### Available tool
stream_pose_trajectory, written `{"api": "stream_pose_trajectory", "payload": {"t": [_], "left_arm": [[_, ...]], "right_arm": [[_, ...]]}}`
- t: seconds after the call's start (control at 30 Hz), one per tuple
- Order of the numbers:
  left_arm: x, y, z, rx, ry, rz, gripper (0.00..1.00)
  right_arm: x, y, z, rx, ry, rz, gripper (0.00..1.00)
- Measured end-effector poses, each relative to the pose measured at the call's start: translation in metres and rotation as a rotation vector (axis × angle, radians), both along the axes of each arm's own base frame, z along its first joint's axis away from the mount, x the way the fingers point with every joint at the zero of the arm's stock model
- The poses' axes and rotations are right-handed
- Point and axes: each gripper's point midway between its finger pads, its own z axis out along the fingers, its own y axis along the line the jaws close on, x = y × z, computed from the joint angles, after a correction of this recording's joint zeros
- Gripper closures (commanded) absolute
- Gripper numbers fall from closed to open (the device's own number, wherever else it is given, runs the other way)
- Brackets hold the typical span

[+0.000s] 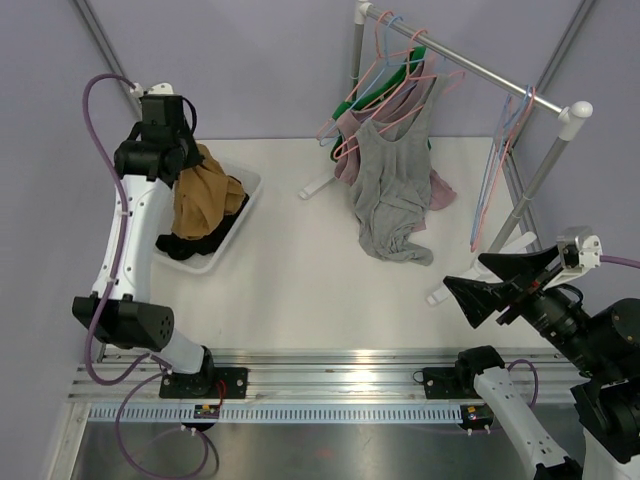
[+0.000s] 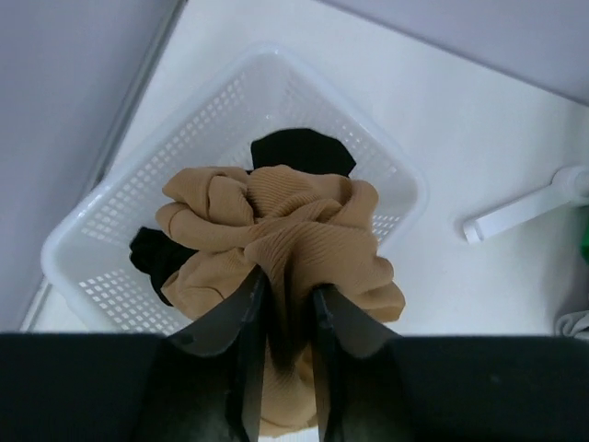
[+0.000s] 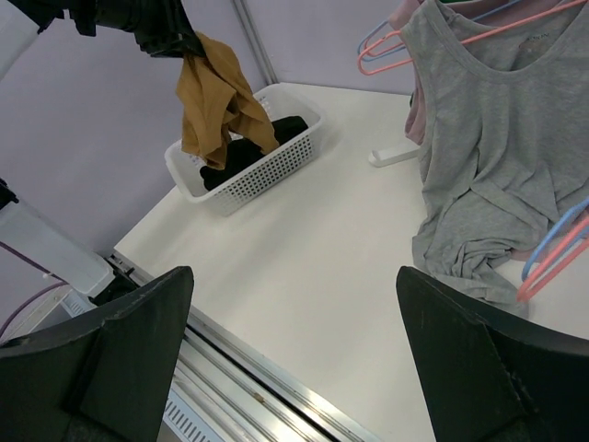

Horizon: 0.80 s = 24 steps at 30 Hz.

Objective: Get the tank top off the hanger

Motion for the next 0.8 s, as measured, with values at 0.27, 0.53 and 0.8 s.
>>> {"api": "stream_pose_trajectory", "payload": {"t": [0.27,0.53,0.8], "left_arm": [[0.005,0.019,-0.060,-0.102,0.139,0.050,0.01],[-0.057,-0.009,-0.018,-0.184,-0.031,-0.086,0.01],[-0.150,-0.048,-0.032,-0.256,-0.183,-0.297,0.01]], "right_arm": [[0.035,-0.006,0.014,0.051,0.056,-0.100,0.00],[0.093,0.012,0.032,0.166,0.126,-0.101,0.01],[0.165,0.029,0.027,0.240,0.234,-0.130,0.10]]}}
